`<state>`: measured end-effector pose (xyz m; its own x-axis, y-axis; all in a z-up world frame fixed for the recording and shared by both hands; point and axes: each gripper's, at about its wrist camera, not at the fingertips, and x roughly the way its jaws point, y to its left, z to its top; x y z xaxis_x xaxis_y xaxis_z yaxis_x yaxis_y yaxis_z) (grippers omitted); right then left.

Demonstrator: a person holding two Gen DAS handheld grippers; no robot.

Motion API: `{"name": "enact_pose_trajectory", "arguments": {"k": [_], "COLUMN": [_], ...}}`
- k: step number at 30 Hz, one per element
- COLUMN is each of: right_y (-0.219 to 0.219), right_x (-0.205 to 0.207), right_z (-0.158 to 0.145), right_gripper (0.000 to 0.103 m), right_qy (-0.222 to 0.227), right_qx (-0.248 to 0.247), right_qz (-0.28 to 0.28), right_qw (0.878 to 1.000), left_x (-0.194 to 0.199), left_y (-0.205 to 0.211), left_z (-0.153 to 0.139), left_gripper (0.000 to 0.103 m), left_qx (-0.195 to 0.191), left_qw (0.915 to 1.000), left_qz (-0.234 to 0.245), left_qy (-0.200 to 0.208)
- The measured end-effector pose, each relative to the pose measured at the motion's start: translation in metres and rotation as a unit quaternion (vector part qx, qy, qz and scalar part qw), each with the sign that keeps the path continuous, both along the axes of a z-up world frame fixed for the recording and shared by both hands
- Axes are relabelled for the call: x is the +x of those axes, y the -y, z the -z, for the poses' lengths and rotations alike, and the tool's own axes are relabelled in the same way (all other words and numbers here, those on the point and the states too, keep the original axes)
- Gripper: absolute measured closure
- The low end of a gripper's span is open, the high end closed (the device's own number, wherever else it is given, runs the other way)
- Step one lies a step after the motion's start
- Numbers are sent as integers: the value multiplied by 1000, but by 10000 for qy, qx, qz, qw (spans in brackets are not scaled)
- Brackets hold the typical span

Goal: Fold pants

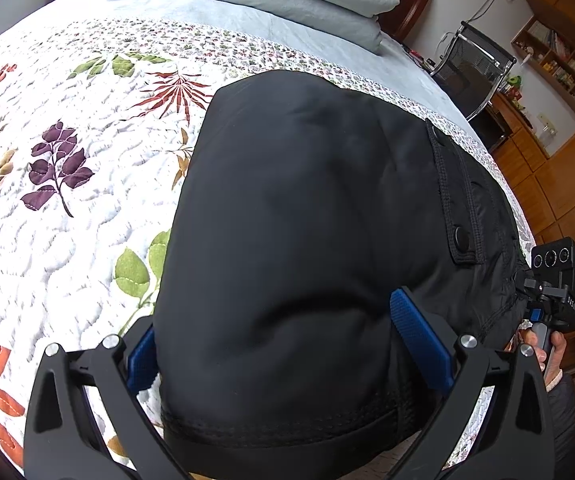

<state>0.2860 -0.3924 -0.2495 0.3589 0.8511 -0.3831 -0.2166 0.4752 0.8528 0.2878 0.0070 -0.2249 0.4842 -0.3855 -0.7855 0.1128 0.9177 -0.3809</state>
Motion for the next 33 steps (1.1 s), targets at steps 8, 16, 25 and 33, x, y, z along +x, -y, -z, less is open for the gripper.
{"name": "enact_pose_trajectory", "arguments": {"k": [8, 16, 25, 33], "right_y": [-3, -6, -6, 9], "right_x": [6, 11, 13, 3], "right_z": [-3, -3, -8, -20], "right_gripper": [45, 42, 30, 25], "right_qy": [-66, -197, -256, -277], "right_qx": [-40, -80, -132, -200], "right_qz": [11, 10, -32, 181], "right_qw": [10000, 9998, 9996, 9993], "left_x": [-1, -1, -6, -23], "left_y": [-2, -4, -20, -23], "left_z": [1, 1, 3, -16], "left_gripper": [2, 2, 2, 3], "left_qx": [-37, -41, -224, 294], "left_qw": [10000, 10000, 9997, 9995], "left_qz": [26, 26, 22, 28], "left_qy": [25, 14, -74, 113]}}
